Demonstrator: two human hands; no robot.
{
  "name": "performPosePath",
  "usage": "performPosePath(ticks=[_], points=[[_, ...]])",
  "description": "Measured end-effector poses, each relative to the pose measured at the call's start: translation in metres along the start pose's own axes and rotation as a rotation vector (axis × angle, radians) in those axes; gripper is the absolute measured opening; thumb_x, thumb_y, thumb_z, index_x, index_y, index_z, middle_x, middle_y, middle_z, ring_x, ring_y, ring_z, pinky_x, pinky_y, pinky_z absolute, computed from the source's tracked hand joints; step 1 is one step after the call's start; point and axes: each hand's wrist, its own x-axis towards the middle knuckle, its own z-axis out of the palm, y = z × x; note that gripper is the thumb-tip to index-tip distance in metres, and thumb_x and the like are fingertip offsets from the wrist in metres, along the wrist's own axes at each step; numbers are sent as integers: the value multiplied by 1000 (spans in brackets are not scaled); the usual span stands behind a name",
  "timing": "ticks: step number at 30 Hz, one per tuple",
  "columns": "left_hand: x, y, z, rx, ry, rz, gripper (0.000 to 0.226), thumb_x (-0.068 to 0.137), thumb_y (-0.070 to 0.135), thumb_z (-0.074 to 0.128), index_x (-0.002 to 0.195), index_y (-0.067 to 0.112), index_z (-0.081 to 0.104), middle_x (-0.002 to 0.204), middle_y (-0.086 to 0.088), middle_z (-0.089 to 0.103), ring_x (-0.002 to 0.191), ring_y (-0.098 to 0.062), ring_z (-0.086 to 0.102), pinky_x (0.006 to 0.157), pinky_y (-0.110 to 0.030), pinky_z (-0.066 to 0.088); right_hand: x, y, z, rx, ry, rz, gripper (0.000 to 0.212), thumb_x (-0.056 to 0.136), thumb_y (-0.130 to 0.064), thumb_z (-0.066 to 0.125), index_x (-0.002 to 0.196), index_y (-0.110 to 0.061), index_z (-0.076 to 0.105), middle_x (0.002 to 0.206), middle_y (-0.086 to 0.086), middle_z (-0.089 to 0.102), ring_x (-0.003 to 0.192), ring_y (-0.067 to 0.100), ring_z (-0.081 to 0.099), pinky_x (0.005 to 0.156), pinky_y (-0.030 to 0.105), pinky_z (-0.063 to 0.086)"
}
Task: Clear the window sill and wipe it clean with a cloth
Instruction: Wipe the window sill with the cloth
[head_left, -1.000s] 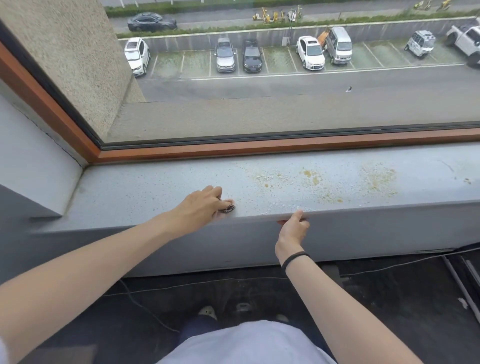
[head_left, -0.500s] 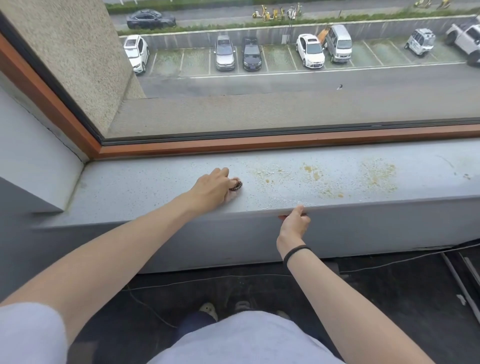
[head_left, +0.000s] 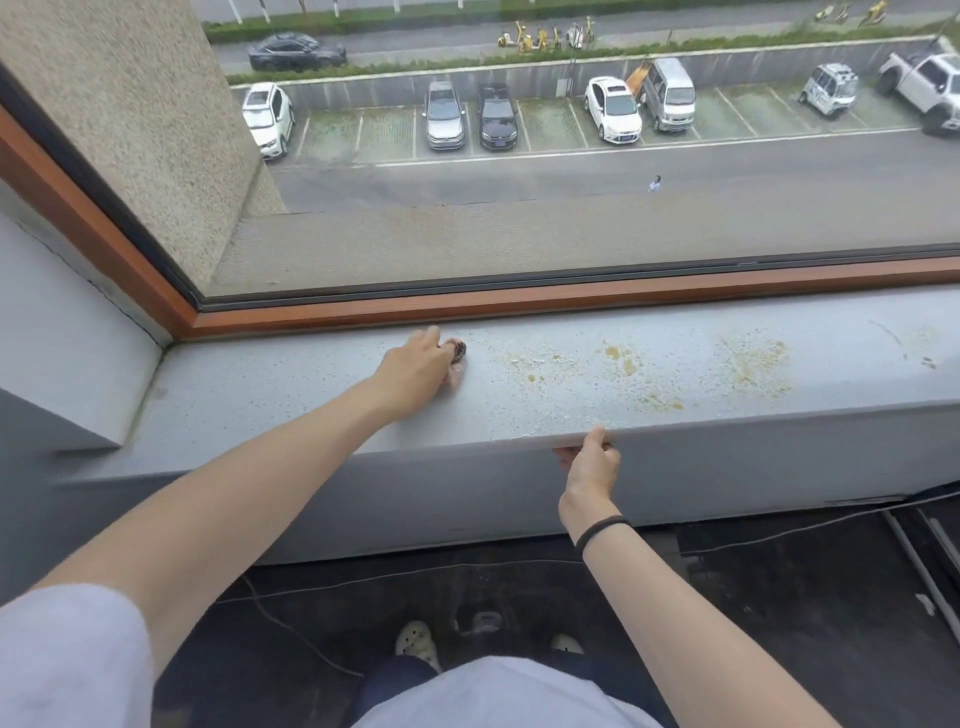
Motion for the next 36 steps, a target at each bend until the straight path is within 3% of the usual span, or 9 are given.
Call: performPosePath(ticks=[5,10,16,19,21,26,30,33,36], points=[[36,-21,4,-198,51,-108,31,93,10,44,117,14,63,102,-10,42,106,-32,46,78,-37,41,1,-3,-6,50,-37,9,28,99,-37,39,103,-9,44,70,-2,59,97,28,60,100,43,43],[55,-2,10,-321,105,-113,27,92,14,41,108,21,61,109,-6,49,112,-26,46,73,-29,30,4,-3,-8,91,-84,23,26,99,-36,42,103,-11,45,73,-2,60,95,27,60,98,41,41],[70,24,10,-335,152,-61,27,95,11,40,113,7,60,104,-9,44,108,-29,44,75,-30,31,9,-3,-18,72,-173,13,22,99,-34,43,95,-13,46,82,1,60,79,18,62,90,38,42],[72,29,12,-359,125,-62,40,91,1,39,124,12,57,111,-12,46,111,-30,41,84,-35,38,10,-2,-20,52,-186,11,27,99,-36,43,104,-10,46,82,0,60,85,19,61,93,38,40],[71,40,13,-422,90,-35,48,89,-2,36,130,16,54,113,-12,47,111,-31,41,92,-35,37,11,-3,-21,40,-200,15,25,98,-36,44,97,-12,48,84,1,60,89,20,61,97,40,39],[60,65,17,-526,65,32,49,86,-5,34,123,12,61,106,-15,47,105,-31,44,94,-35,38,9,-10,-24,-16,-214,-26,23,98,-35,44,85,-16,48,82,1,58,75,15,59,95,39,38],[35,78,22,-631,65,93,48,86,-11,30,118,3,63,96,-12,43,99,-29,57,86,-26,42,5,-11,-28,-180,-156,-123,30,101,-35,30,107,-9,44,89,5,54,86,24,57,79,32,40],[9,96,23,-628,38,141,49,89,-12,29,125,5,58,95,-6,38,74,-5,51,54,-7,35,10,-3,-41,-296,-57,-216,36,100,-33,28,117,-6,45,94,6,51,102,30,54,90,41,44],[-8,109,26,-625,33,170,45,93,-10,33,131,4,53,96,-6,36,65,3,41,51,-3,35,16,-1,-55,-336,19,-211,30,99,-27,29,112,-7,46,95,8,50,108,35,53,96,48,43]])
